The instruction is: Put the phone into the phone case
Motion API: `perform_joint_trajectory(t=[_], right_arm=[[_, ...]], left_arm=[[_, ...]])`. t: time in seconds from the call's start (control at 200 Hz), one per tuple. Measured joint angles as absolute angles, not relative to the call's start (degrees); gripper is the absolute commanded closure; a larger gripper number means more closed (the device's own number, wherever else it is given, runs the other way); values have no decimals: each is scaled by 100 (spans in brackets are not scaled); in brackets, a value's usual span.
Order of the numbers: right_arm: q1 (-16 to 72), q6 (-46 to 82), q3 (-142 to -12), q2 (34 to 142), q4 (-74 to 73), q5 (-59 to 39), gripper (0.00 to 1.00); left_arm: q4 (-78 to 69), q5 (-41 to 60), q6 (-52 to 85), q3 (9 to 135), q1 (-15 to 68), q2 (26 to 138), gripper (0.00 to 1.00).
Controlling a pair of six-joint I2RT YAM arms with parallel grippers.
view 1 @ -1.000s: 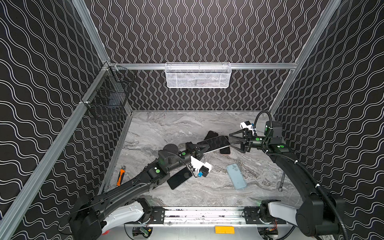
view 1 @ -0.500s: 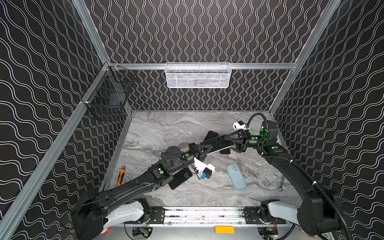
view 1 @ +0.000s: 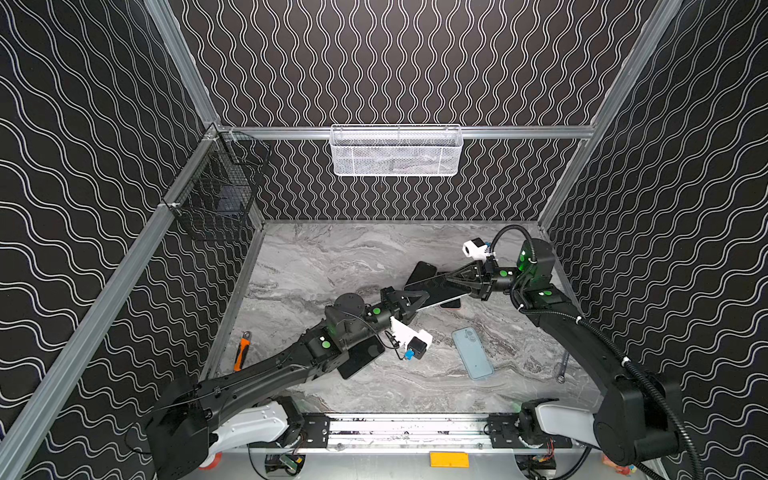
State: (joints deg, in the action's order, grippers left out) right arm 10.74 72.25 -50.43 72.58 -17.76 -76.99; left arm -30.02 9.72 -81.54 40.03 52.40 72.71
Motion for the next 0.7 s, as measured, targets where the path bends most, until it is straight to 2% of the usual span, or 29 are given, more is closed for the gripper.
perform_joint_trajectory(t=[0.145,0.285,0.32,0.41,0.536,0.576,0.701], right_arm=[[1070,7415,-4991,7231,-1791,-7688,94],[1055,7585,-4952,7214,-1791,-7673,100],[1055,7585,-4952,7212,-1793,-7669,100],[1037,7531,-4952,7190,-1804,-7642,100],[860,7290,-4998,7094,-1778,-7631,100],[727,7223,-5035,7048,-1737,-7540,100],[333,6890,-5146,6921,-1492,-7164,100]], left_arm=[[-3085,989,-8132,4001,5242,7303,100],[-3079,989,-8134,3994,5242,7336,99],[-3105,989,-8128,3994,5242,7345,86],[-3175,937,-7996,3994,5245,7391,43],[-3660,607,-7439,3918,5249,7347,8],[-3760,469,-7159,3859,5249,7269,1],[-3817,-32,-6259,3726,5249,6831,1]])
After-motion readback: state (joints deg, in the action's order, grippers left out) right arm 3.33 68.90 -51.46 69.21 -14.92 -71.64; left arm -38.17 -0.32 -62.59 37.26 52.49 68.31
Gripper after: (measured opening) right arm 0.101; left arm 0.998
